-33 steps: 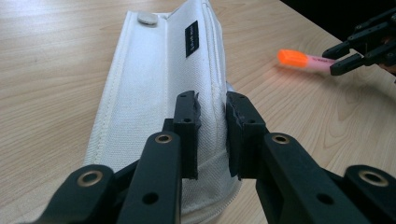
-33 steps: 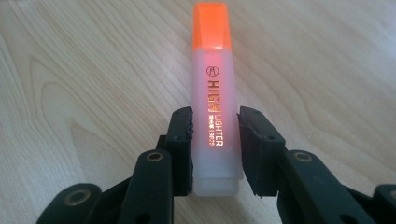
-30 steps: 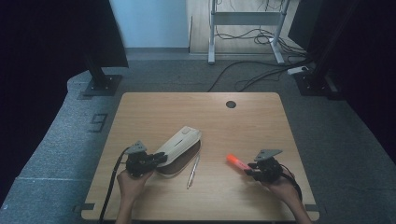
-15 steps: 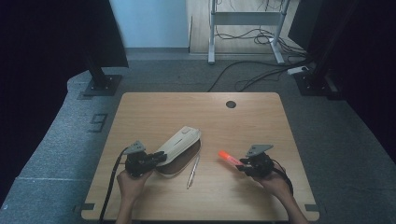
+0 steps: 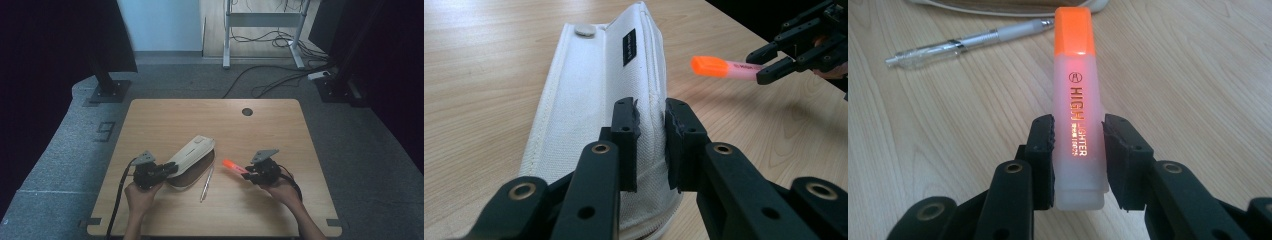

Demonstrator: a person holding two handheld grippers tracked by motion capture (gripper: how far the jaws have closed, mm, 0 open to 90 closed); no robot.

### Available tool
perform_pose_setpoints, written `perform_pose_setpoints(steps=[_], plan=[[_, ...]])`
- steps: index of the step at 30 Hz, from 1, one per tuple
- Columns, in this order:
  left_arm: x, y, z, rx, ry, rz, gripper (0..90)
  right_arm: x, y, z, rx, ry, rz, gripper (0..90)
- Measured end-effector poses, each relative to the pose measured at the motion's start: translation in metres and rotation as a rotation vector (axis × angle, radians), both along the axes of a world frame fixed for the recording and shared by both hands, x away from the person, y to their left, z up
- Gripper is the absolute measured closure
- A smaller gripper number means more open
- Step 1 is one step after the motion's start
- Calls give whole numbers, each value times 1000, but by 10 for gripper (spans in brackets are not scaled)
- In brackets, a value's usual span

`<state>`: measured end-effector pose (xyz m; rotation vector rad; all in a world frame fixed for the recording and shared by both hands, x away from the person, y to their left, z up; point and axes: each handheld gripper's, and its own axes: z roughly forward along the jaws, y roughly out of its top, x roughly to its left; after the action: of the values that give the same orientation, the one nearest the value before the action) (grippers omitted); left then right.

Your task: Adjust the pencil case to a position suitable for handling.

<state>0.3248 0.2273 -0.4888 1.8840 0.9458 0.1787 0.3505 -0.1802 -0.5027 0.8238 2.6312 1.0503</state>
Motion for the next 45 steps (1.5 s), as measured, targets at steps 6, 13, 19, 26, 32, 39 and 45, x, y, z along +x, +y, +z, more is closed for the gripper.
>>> perform_pose_setpoints(steps=[6, 13, 19, 26, 32, 39, 45], plan=[[0, 0, 0, 0, -1, 0, 761, 5, 10, 2, 7, -1, 14, 650], [0, 0, 0, 2, -3, -1, 761, 11, 27, 3, 1, -7, 40, 651], [0, 0, 0, 0, -5, 0, 762, 16, 42, 4, 1, -5, 61, 650], [-1, 1, 1, -1, -8, 0, 763, 19, 58, 3, -1, -3, 85, 650], [-1, 1, 1, -5, -10, 0, 763, 22, 72, 1, -5, 3, 106, 650], [-1, 1, 1, -5, -9, -1, 763, 24, 83, 0, -10, 8, 121, 650], [-1, 1, 1, -6, -10, -2, 762, 26, 92, -1, -15, 8, 131, 650]])
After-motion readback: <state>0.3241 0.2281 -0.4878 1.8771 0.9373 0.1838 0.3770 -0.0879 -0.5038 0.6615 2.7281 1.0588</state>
